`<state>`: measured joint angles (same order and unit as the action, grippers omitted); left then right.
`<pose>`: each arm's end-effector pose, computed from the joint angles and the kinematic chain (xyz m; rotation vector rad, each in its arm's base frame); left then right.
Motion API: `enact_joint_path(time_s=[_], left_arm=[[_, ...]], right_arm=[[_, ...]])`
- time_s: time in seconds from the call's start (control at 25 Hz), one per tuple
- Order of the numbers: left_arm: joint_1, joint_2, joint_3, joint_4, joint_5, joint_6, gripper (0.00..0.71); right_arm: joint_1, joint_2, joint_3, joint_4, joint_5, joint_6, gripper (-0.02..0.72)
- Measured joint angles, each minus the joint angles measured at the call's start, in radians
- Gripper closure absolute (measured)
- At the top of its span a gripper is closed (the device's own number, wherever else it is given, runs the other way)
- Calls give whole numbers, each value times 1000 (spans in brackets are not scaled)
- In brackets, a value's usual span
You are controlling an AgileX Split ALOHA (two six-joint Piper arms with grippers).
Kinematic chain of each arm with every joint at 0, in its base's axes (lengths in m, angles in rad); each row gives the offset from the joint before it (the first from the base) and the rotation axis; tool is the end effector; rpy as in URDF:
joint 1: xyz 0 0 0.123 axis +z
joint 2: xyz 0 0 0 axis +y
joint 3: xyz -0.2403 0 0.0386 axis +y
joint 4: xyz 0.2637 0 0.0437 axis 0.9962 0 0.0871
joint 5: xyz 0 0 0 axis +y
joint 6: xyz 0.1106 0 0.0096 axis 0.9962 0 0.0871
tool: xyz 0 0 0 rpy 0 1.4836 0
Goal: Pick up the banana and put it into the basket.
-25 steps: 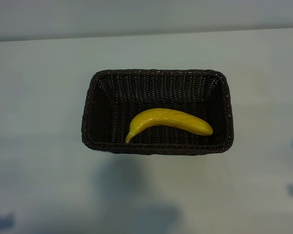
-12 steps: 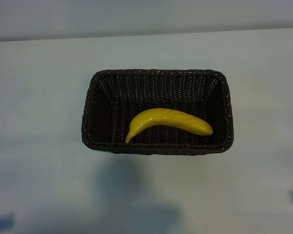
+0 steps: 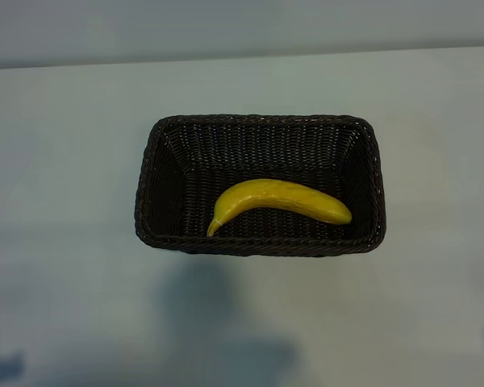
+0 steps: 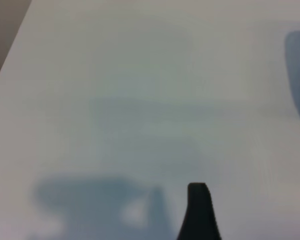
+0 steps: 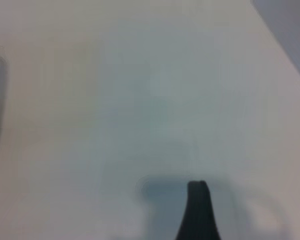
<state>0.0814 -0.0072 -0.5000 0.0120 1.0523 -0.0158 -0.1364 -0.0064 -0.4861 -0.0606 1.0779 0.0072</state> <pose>0.0679 0.0067 0.2770 -0.0991 2.0267 0.0557 0.0671 -0.0152 0.2703 0.1517 2.0654 -0.1523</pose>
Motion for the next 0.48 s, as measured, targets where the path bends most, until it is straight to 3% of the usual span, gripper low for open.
enact_joint_path(time_s=[0.48], left_arm=[[0,0,0,0,0,0,148]], right_arm=[[-8,0,0,0,0,0,156]])
